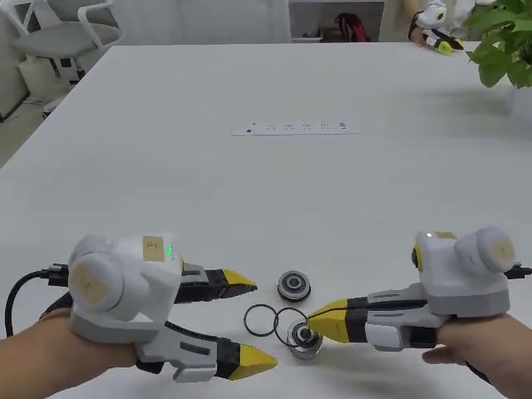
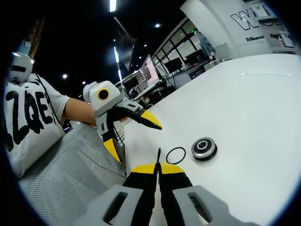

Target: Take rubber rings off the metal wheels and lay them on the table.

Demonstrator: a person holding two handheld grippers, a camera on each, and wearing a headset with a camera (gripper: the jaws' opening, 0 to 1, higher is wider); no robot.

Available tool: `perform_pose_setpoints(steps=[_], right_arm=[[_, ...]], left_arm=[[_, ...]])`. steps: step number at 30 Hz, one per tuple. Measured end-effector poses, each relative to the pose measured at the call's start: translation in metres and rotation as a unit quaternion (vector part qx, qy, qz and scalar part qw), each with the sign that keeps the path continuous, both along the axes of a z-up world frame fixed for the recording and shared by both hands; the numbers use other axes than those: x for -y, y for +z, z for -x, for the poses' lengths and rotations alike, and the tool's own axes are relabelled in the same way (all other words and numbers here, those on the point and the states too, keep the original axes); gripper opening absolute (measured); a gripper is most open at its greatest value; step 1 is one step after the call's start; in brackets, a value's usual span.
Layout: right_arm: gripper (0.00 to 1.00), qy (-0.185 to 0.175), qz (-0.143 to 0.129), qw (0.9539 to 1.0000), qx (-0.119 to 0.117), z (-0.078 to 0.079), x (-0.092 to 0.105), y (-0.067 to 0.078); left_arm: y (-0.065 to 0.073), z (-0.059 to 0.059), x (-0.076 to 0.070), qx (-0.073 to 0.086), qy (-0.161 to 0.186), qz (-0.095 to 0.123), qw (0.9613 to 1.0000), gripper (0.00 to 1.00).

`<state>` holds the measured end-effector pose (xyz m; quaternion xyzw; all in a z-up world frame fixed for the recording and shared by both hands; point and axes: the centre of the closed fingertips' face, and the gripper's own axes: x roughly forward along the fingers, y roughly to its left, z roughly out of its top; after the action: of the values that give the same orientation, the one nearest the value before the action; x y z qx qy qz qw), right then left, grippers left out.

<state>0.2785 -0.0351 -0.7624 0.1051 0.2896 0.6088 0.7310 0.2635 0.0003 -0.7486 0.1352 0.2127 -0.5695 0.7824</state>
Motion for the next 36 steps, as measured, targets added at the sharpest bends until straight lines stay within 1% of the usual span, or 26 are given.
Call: perform_pose_setpoints(steps=[2, 8, 11, 14, 17, 19, 21, 26, 33, 36], right_arm=[[0.0, 0.003, -0.001, 1.0, 0.002, -0.001, -0.003, 0.002], [0.0, 0.014, 0.003, 0.9999, 0.008, -0.005, -0.012, 0.005], [0.0, 0.015, 0.004, 0.9998, 0.009, -0.009, -0.018, 0.005], [0.0, 0.018, 0.007, 0.9998, 0.01, -0.012, -0.024, 0.003], [0.0, 0.026, 0.013, 0.9995, 0.009, -0.013, -0.03, 0.0], [0.0, 0.032, 0.019, 0.9993, 0.006, -0.013, -0.033, -0.005], [0.0, 0.037, 0.024, 0.999, 0.005, -0.012, -0.037, -0.008], [0.0, 0.044, 0.033, 0.9985, 0.002, -0.011, -0.044, -0.015], [0.0, 0.056, 0.052, 0.9971, -0.002, -0.008, -0.049, -0.028], [0.0, 0.057, 0.058, 0.9967, 0.003, -0.008, -0.05, -0.03]], left_arm=[[0.0, 0.0, -0.003, -0.001, 0.006, 0.001, 1.0, 0.62], [0.003, 0.0, -0.014, -0.001, 0.021, 0.004, 0.9998, 0.67], [0.004, -0.001, -0.02, -0.001, 0.027, 0.006, 0.9996, 0.7], [0.004, -0.002, -0.026, -0.001, 0.033, 0.004, 0.9995, 0.72], [0.005, -0.004, -0.032, 0.004, 0.043, 0.005, 0.9991, 0.75], [0.005, -0.005, -0.036, 0.002, 0.049, 0.005, 0.9988, 0.76], [0.005, -0.006, -0.039, 0.004, 0.053, 0.004, 0.9986, 0.77], [0.002, -0.006, -0.046, -0.002, 0.061, 0.001, 0.9981, 0.78], [0.0, -0.005, -0.049, -0.005, 0.067, 0.0, 0.9977, 0.78], [-0.001, -0.005, -0.049, -0.006, 0.068, -0.001, 0.9977, 0.78]])
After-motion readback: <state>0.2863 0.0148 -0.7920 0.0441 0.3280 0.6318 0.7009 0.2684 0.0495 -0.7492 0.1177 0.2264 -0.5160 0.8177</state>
